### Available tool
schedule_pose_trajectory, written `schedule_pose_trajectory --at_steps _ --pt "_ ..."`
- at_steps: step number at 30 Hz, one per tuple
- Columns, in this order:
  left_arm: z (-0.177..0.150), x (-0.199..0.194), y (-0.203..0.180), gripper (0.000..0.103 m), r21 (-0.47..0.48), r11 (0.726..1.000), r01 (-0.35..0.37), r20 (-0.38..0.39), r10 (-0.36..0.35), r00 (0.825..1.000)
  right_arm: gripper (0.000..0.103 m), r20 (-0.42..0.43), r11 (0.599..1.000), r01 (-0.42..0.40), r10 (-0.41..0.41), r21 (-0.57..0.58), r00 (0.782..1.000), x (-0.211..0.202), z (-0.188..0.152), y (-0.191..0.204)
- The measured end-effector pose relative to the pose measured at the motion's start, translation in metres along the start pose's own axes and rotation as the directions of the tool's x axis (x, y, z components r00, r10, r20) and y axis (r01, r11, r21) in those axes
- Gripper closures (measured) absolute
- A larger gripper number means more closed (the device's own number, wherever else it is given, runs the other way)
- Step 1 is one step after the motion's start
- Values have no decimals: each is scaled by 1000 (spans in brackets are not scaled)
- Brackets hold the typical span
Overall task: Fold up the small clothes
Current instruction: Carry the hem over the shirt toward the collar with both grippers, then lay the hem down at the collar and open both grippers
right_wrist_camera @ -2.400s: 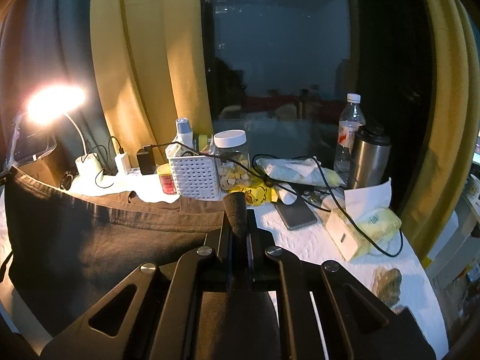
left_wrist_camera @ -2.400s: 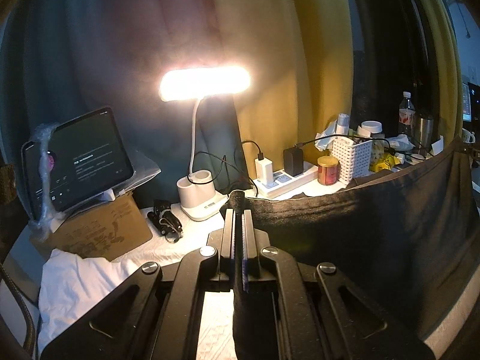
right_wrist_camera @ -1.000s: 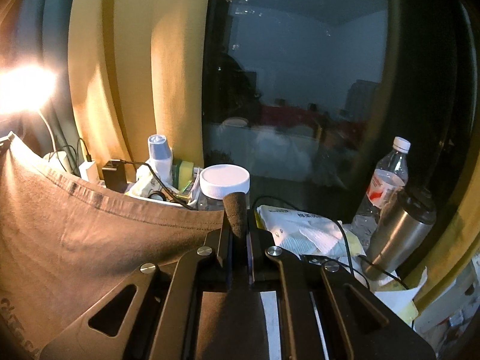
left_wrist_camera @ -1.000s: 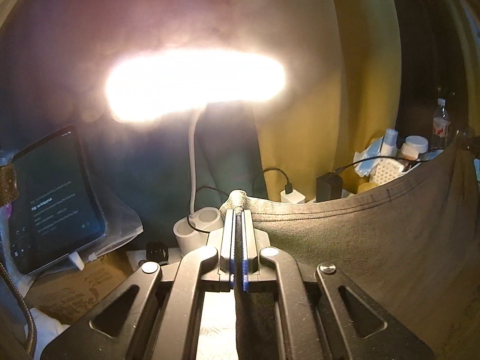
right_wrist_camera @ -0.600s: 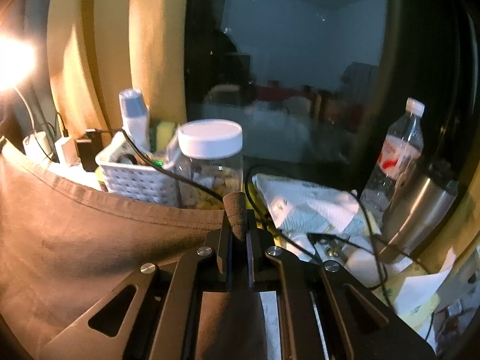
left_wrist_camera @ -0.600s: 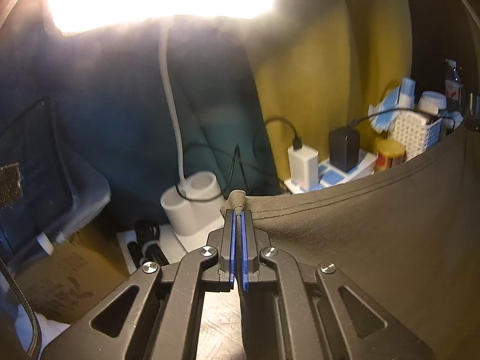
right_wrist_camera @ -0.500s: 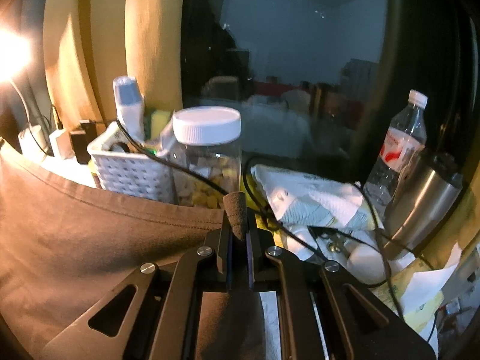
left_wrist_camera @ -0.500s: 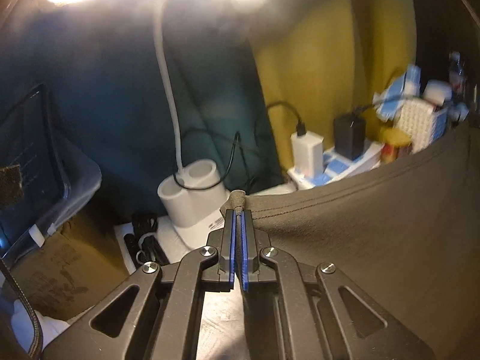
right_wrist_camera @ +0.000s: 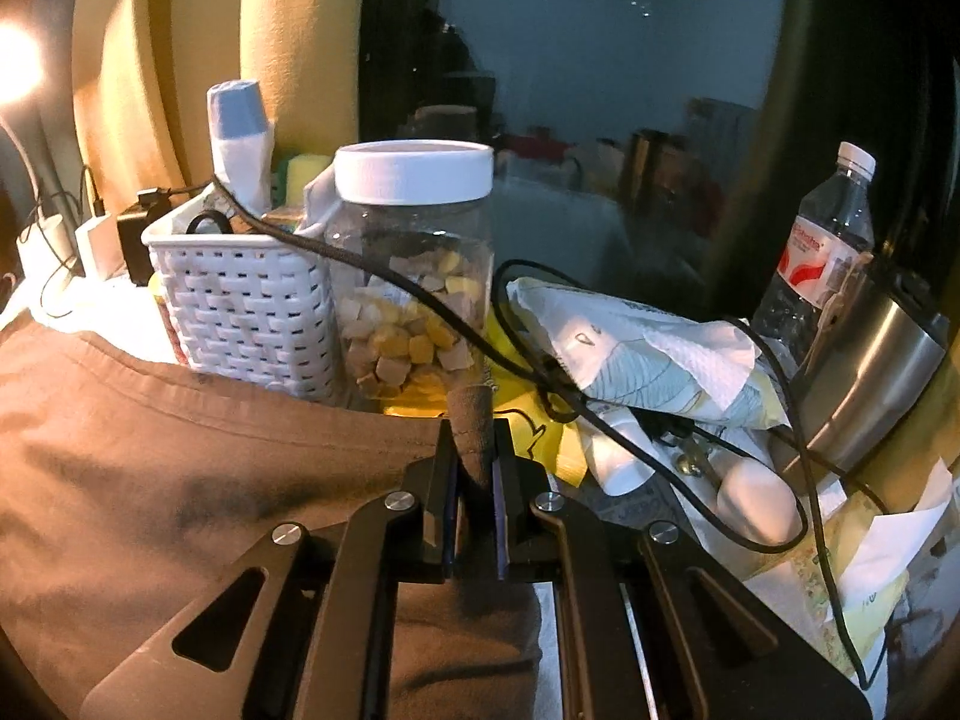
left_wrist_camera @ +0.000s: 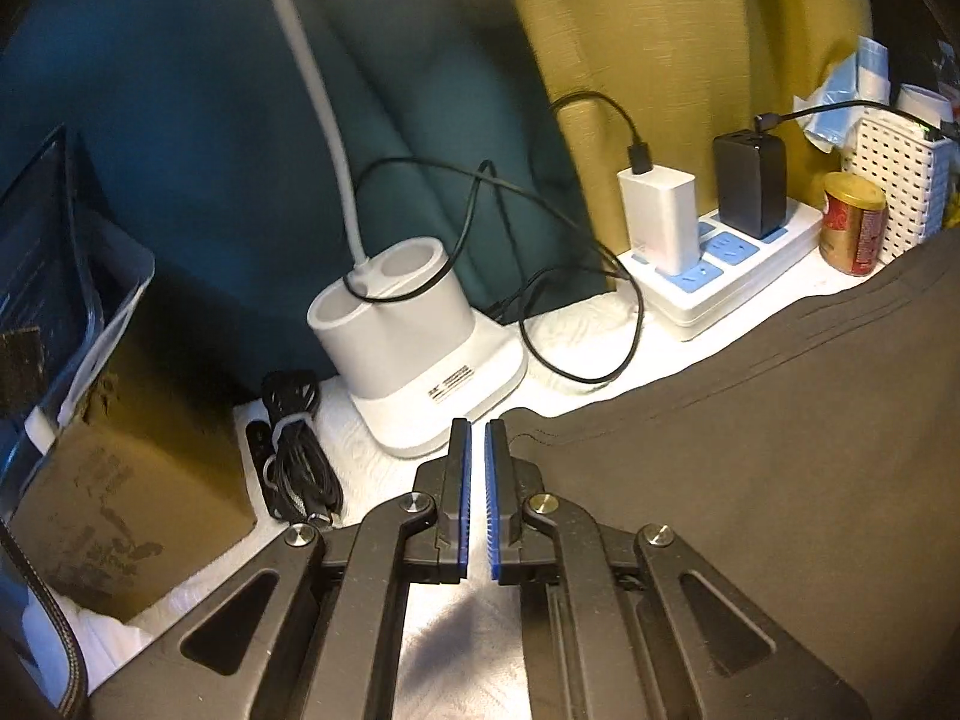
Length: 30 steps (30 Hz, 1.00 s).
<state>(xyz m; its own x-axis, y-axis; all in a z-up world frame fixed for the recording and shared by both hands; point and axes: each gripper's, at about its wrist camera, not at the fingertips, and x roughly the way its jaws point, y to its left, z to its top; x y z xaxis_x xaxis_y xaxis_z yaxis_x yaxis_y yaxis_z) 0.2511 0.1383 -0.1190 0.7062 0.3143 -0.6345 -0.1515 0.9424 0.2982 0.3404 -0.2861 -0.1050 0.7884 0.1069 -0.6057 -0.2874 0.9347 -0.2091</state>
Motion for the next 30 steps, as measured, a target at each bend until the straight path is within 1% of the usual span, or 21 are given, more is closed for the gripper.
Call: schedule_pose_trajectory --at_steps 2,3,4,7,8,9,10,11,12,14,17,19,20,21,23,27,30 --pt "-1 -1 3 99 -6 1000 -6 -5 6 1000 58 5 1000 1 -1 -4 1000 -3 0 1" --pt "-2 -3 4 99 -10 1000 -5 -6 5 1000 54 8 1000 0 1 -3 1000 -6 0 1" --pt "-4 -6 7 99 -16 1000 -3 -10 3 1000 53 10 1000 1 -1 -2 1000 -8 0 1" --pt "-9 -12 12 98 -24 1000 -4 -19 4 1000 53 9 1000 2 -2 3 1000 -15 0 -1" --pt "-11 -15 14 94 -28 1000 -5 -21 4 1000 53 8 1000 2 -2 5 1000 -17 -1 -2" --pt "-13 -19 16 78 -35 999 -6 -21 5 1000 53 7 1000 3 -3 7 1000 -20 -2 -2" --pt "-16 -24 20 64 -53 999 -10 -20 9 1000 53 7 1000 5 -5 9 1000 -24 -3 -3" --pt "-19 -29 23 40 -74 997 -6 -13 5 1000 53 6 1000 6 -6 11 1000 -27 -4 -4" --pt "-21 -35 27 35 -101 995 7 -3 -8 1000 53 6 1000 7 -7 17 1000 -32 -7 -5" --pt "-27 -46 32 35 -143 989 32 -1 -33 999 53 4 1000 8 -8 26 1000 -40 -11 -5" --pt "-36 -61 33 35 -161 985 55 0 -56 998 53 -1 999 8 -8 48 1000 -55 -20 -5" --pt "-44 -69 32 34 -173 981 87 -4 -89 996 53 -5 998 7 -7 58 1000 -64 -26 -4" --pt "-48 -73 31 30 -185 976 112 -4 -115 993 53 -6 998 6 -5 64 1000 -68 -29 -3" --pt "-52 -76 30 23 -195 972 133 -4 -136 991 53 -9 998 2 -2 70 1000 -73 -33 -3" --pt "-61 -84 27 18 -209 964 161 -6 -166 986 53 -14 997 -1 2 78 1000 -82 -40 -1" --pt "-76 -100 20 18 -228 953 199 -14 -208 978 53 -16 996 -2 3 87 1000 -101 -52 2" --pt "-86 -109 17 18 -247 939 238 -26 -252 967 53 -17 995 -2 3 97 1000 -114 -61 1"
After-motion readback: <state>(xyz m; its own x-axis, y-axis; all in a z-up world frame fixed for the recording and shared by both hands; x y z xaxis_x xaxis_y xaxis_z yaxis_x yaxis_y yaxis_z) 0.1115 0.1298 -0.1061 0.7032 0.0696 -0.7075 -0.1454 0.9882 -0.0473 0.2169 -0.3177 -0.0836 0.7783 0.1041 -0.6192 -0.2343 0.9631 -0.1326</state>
